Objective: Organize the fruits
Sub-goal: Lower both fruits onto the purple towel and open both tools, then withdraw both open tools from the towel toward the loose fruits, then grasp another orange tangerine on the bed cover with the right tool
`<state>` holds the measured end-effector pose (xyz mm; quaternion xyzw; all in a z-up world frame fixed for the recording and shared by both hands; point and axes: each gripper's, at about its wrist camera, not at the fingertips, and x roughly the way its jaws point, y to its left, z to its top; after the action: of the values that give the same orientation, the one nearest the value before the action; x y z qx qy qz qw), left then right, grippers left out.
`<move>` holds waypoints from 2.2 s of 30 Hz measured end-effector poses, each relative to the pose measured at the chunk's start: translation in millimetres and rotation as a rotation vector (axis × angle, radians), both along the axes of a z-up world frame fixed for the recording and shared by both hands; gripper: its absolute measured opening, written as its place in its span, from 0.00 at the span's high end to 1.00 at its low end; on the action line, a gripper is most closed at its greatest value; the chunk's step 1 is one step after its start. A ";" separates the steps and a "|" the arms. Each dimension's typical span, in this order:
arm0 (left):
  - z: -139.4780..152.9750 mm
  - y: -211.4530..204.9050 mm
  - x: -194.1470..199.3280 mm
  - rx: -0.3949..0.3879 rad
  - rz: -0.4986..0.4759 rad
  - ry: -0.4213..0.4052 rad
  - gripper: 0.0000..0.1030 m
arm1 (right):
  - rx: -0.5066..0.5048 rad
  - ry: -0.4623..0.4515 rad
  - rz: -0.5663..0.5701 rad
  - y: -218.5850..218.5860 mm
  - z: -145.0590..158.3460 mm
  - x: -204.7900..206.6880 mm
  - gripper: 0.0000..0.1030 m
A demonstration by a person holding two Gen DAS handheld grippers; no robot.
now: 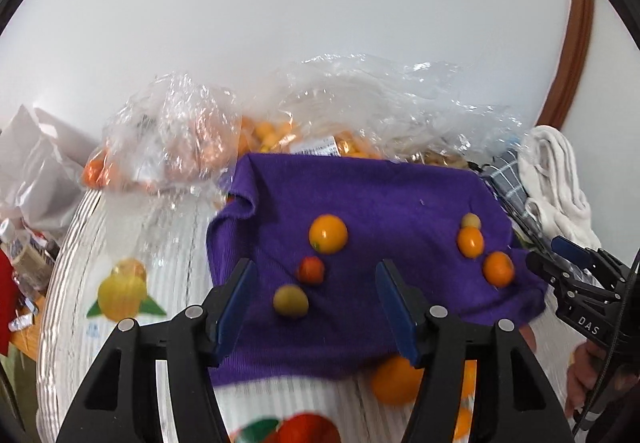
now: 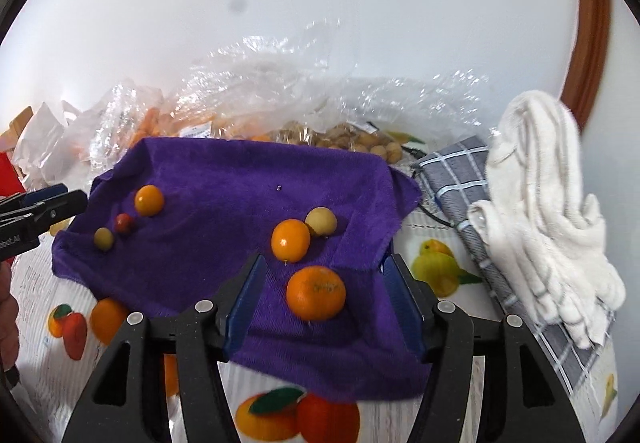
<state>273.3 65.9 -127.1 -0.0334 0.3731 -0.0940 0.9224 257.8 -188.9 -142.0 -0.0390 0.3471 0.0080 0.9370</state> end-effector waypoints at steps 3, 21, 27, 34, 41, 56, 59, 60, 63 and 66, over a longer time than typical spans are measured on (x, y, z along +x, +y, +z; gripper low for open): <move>-0.5 2.9 -16.8 0.010 -0.002 -0.015 0.42 | 0.004 -0.004 -0.004 2.9 -3.0 -16.4 0.41; -55.7 59.0 -78.3 -0.018 0.114 0.046 0.42 | 0.061 0.089 0.078 24.7 -34.6 -67.7 0.41; -59.4 69.7 -78.3 -0.068 0.148 0.072 0.44 | 0.066 0.083 0.111 33.8 -35.9 -77.6 0.43; -66.5 67.1 -74.4 -0.041 0.162 0.104 0.43 | 0.065 0.080 0.146 40.7 -39.5 -80.9 0.47; -64.3 65.0 -77.8 -0.037 0.173 0.084 0.42 | 0.154 0.104 0.198 51.8 -42.0 -71.3 0.47; -61.9 74.2 -75.1 -0.105 0.198 0.096 0.39 | 0.133 0.208 0.201 78.5 -61.9 -35.2 0.47; -61.9 71.6 -75.4 -0.089 0.196 0.091 0.38 | 0.178 0.220 0.218 75.4 -63.1 -33.9 0.56; -62.1 71.5 -75.1 -0.085 0.196 0.091 0.38 | 0.192 0.223 0.226 74.4 -62.2 -34.9 0.62; -61.5 70.5 -75.7 -0.083 0.190 0.090 0.38 | 0.166 0.184 0.197 69.9 -56.1 -39.9 0.62; -61.7 68.6 -75.8 -0.078 0.178 0.091 0.38 | 0.172 0.146 0.170 53.5 -47.2 -49.2 0.62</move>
<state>197.5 134.5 -188.7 -0.1064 0.4064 -0.0245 0.9072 208.7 -135.4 -189.2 0.0130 0.4076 0.1198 0.9052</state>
